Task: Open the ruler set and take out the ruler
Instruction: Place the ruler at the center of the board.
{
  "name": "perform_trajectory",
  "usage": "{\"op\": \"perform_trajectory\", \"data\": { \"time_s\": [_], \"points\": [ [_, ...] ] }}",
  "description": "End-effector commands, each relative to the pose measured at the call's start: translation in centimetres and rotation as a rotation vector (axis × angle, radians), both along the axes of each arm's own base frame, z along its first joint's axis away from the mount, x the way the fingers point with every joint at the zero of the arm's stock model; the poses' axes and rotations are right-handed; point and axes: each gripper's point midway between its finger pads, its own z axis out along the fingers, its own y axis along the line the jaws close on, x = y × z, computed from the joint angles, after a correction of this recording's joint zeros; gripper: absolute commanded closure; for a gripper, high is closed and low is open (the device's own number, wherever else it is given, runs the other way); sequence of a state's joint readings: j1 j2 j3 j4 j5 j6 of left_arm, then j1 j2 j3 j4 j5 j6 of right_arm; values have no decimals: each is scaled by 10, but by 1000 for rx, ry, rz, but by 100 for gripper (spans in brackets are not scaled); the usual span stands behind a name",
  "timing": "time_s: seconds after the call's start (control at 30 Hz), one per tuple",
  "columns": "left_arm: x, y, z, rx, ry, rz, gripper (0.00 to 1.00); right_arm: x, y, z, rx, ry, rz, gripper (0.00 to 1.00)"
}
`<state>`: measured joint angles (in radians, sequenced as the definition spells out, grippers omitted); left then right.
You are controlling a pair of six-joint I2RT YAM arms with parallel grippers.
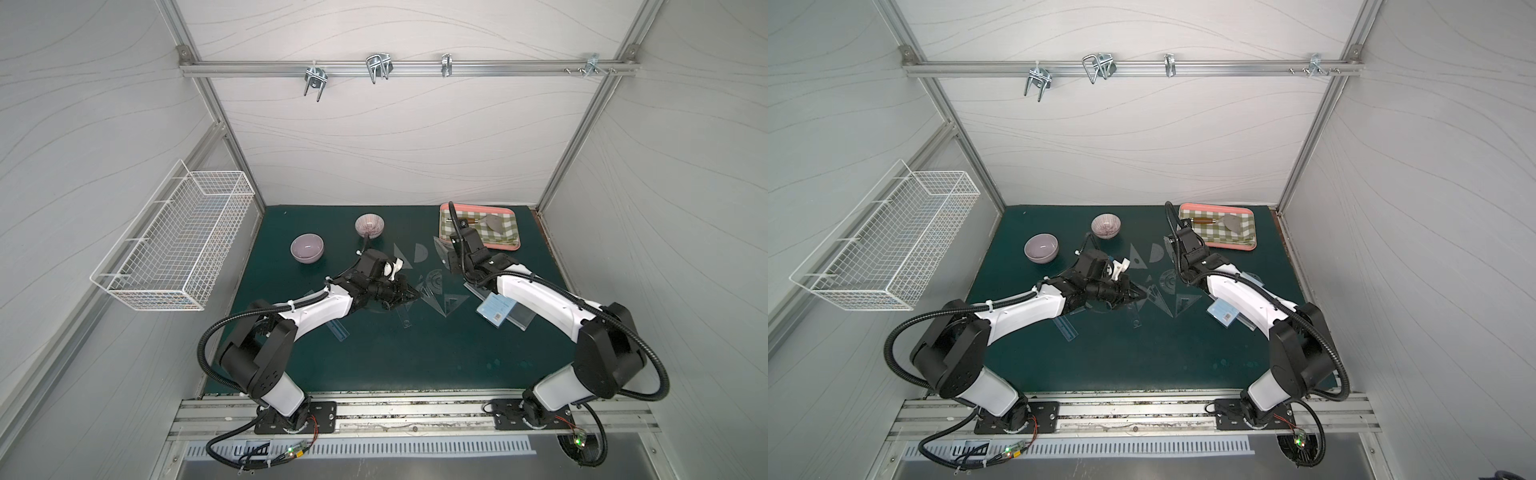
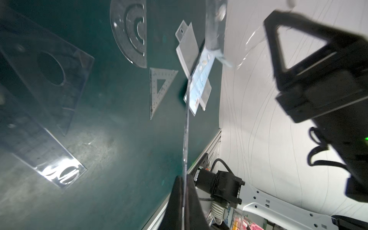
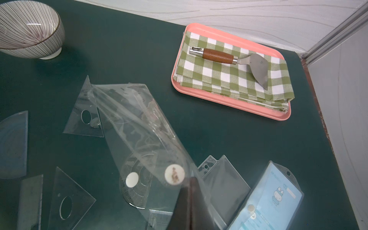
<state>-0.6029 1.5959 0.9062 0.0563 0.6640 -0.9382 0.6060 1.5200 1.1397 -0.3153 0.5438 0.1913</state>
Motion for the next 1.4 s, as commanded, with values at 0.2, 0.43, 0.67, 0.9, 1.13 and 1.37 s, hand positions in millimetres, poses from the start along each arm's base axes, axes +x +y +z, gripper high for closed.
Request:
{"op": "perform_trajectory", "data": {
  "time_s": [0.2, 0.43, 0.67, 0.9, 1.13, 1.37],
  "points": [
    [-23, -19, -72, 57, 134, -110, 100, -10, -18, 22, -7, -49, -29, 100],
    [-20, -20, -103, 125, 160, -137, 100, -14, -20, 29, -7, -61, -27, 100],
    [-21, -16, -103, 151, 157, -137, 75, -16, -21, 24, -3, -48, -25, 100],
    [-10, -13, -44, 148, 37, -130, 66, -20, -9, 10, 25, -6, 6, 100],
    [35, -16, 48, -24, -114, 8, 63, -33, 19, -3, 81, 38, 72, 100],
    [70, -29, 74, -126, -128, 78, 66, -43, 52, -5, 127, 53, 137, 100]
  ]
}}
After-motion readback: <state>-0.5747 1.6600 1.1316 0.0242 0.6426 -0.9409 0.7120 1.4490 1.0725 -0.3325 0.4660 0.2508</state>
